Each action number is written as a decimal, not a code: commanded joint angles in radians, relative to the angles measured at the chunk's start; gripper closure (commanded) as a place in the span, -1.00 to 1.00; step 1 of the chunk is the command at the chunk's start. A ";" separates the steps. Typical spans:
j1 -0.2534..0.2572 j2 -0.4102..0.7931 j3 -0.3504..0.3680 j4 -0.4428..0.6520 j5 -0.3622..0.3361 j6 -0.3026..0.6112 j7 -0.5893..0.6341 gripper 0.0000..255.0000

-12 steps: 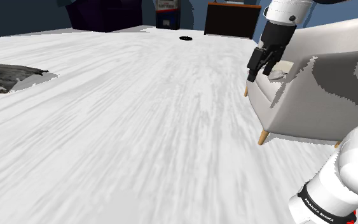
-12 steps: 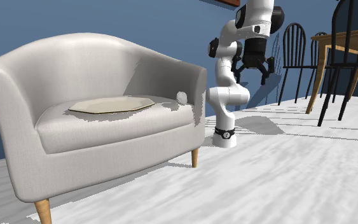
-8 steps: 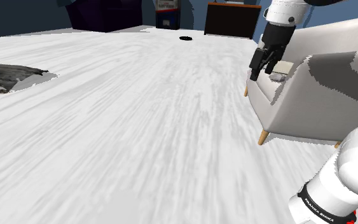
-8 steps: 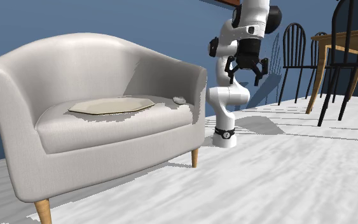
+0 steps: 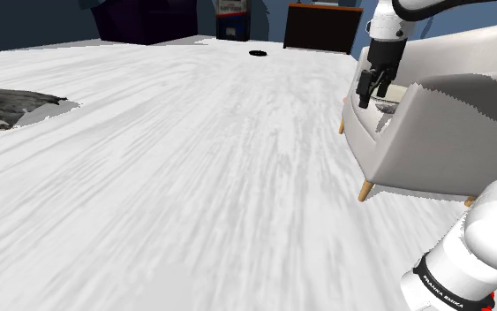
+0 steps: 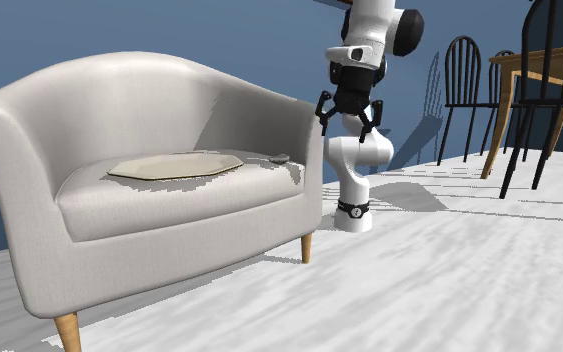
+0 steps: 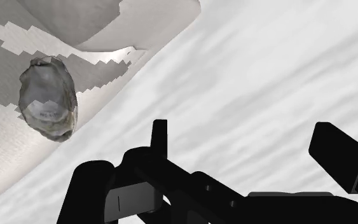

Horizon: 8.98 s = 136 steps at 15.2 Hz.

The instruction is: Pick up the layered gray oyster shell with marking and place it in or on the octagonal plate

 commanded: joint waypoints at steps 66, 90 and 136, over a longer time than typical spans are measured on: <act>-0.083 0.190 -0.332 0.058 0.015 0.139 -0.466 1.00; -0.074 0.268 -0.348 0.340 0.045 -0.063 -0.529 1.00; -0.307 1.015 -0.552 1.055 0.411 -0.115 -0.959 -1.00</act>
